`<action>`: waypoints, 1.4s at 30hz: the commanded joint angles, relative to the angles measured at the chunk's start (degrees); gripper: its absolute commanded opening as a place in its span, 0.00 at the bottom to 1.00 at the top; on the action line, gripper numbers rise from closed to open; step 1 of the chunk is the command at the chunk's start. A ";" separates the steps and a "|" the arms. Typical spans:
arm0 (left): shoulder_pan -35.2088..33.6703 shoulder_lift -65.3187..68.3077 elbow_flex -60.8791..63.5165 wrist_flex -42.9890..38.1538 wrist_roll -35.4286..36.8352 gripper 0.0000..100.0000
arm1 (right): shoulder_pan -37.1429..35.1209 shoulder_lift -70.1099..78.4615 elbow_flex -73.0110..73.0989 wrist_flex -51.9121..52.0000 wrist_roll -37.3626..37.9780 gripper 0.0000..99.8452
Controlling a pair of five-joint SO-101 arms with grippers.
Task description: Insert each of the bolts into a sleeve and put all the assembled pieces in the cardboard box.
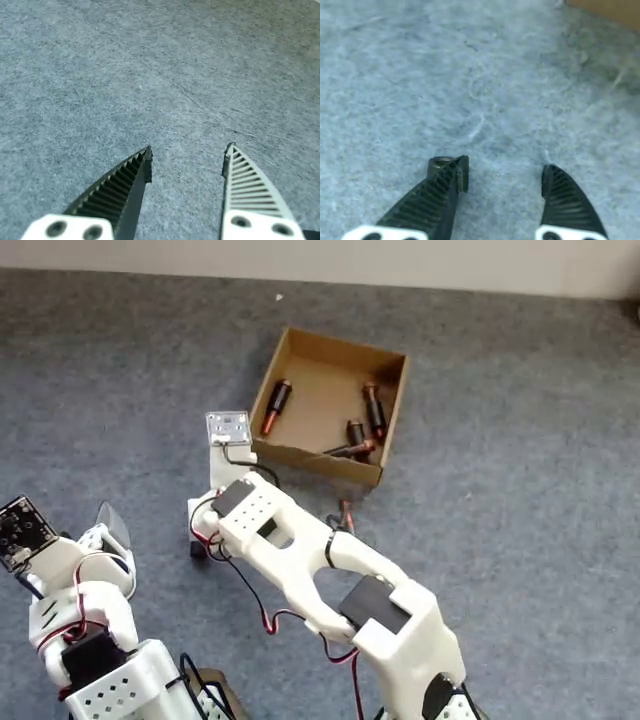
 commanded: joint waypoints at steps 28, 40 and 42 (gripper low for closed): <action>-0.75 -0.40 -0.22 -3.08 0.79 0.25 | -7.25 -6.02 6.37 -6.90 4.13 0.19; -0.84 -0.40 -0.22 -2.90 0.62 0.25 | -6.11 -0.31 1.27 -4.09 4.40 0.00; -0.84 -0.40 -0.13 -2.90 0.62 0.25 | -5.67 -0.40 1.27 -4.00 7.30 0.00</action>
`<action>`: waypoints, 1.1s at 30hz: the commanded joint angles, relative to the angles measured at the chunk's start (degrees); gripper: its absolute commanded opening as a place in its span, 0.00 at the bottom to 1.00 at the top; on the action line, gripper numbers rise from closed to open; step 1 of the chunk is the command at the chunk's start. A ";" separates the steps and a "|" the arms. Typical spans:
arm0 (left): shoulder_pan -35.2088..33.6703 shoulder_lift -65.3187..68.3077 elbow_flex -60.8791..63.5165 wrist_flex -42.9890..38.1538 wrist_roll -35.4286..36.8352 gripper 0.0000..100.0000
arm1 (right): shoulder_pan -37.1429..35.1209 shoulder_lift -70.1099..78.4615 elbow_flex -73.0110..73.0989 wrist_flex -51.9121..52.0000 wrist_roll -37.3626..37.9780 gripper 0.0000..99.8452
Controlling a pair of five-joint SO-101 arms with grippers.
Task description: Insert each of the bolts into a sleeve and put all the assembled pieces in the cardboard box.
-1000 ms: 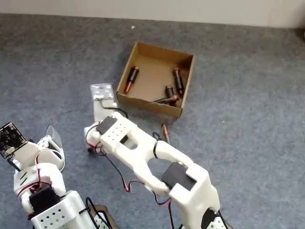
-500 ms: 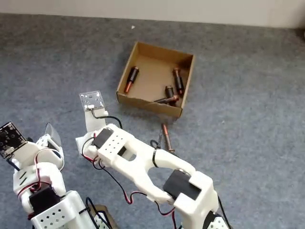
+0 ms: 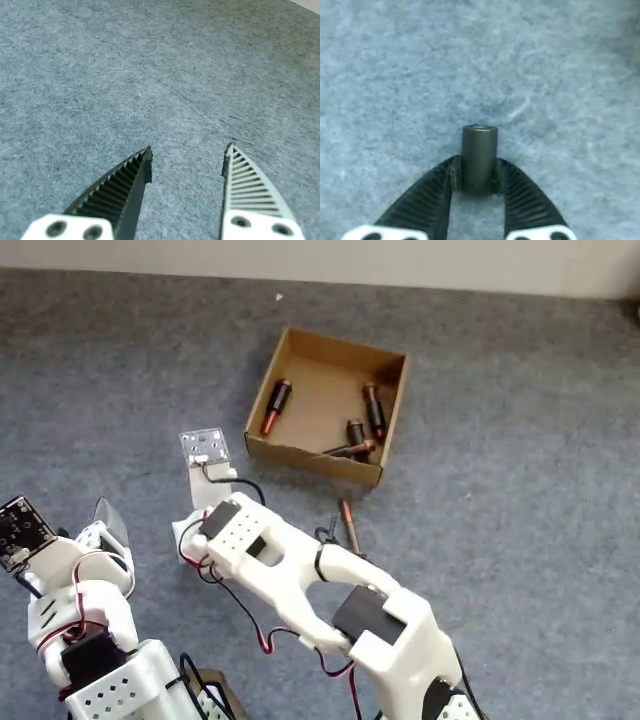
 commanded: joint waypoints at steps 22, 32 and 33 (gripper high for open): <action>6.99 -0.40 -0.04 -0.97 -3.52 0.25 | 24.84 -45.67 14.29 21.85 13.01 0.00; 7.16 -0.31 0.84 -1.05 -3.69 0.25 | 37.67 -52.97 38.29 6.11 24.70 0.00; 7.16 -0.31 0.84 -1.05 -3.69 0.25 | 37.58 -52.62 39.87 4.00 24.70 0.00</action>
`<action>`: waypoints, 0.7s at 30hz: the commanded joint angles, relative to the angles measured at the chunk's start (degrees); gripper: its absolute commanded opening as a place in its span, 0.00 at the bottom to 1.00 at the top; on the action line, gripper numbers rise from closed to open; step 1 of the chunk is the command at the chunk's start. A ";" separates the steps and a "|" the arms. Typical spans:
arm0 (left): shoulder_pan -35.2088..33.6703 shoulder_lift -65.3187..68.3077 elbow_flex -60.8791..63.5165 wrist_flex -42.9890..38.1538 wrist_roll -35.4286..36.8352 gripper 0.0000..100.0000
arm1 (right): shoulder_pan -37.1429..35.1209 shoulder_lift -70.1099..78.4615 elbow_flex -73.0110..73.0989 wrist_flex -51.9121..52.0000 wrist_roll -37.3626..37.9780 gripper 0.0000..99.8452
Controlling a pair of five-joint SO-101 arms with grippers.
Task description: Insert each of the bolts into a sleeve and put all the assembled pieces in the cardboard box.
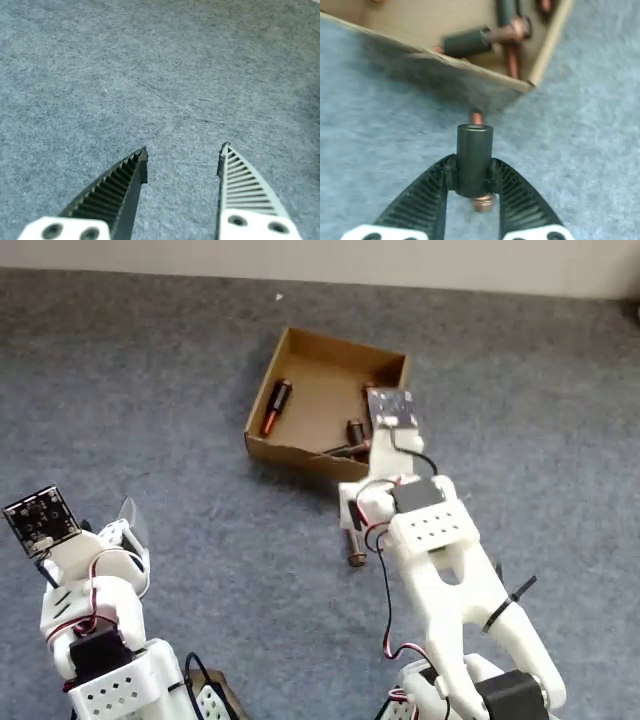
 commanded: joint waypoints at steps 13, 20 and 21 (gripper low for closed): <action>0.84 -0.31 -0.22 -0.97 -0.70 0.25 | 4.00 14.99 3.82 -18.24 1.32 0.00; 0.84 -0.31 -0.22 -1.05 -0.70 0.25 | 5.93 15.52 2.07 -18.15 1.41 0.00; 0.84 -0.31 -0.22 -1.05 -0.70 0.25 | 5.76 15.52 2.07 -18.15 1.49 0.00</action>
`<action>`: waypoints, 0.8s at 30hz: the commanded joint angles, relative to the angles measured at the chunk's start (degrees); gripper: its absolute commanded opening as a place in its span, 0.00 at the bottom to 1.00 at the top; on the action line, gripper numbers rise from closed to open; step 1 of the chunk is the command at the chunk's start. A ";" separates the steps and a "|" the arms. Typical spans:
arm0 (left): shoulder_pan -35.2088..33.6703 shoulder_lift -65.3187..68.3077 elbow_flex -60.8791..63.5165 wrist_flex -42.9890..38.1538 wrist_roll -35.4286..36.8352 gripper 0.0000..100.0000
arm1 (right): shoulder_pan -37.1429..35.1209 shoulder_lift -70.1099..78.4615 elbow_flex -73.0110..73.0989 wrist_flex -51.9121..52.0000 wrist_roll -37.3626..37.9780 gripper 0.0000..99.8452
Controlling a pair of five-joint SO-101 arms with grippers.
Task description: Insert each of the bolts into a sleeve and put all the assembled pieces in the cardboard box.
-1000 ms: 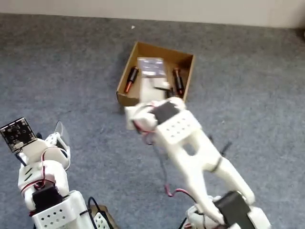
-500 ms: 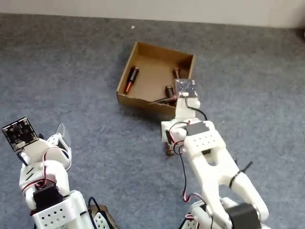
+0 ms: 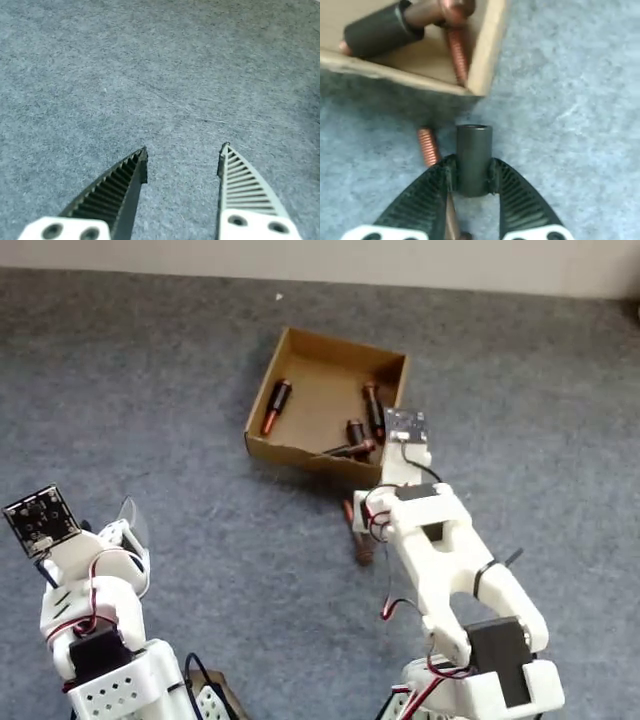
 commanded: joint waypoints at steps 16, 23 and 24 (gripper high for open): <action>0.75 -0.31 -0.22 -0.97 -0.70 0.25 | -22.99 -13.76 1.63 9.80 5.80 0.00; 0.84 -0.31 -1.01 -1.05 -0.88 0.25 | -16.75 -48.75 1.98 23.25 5.36 0.00; 1.10 -0.31 -1.63 -0.97 -2.02 0.25 | -15.08 -52.62 2.24 24.13 5.36 0.00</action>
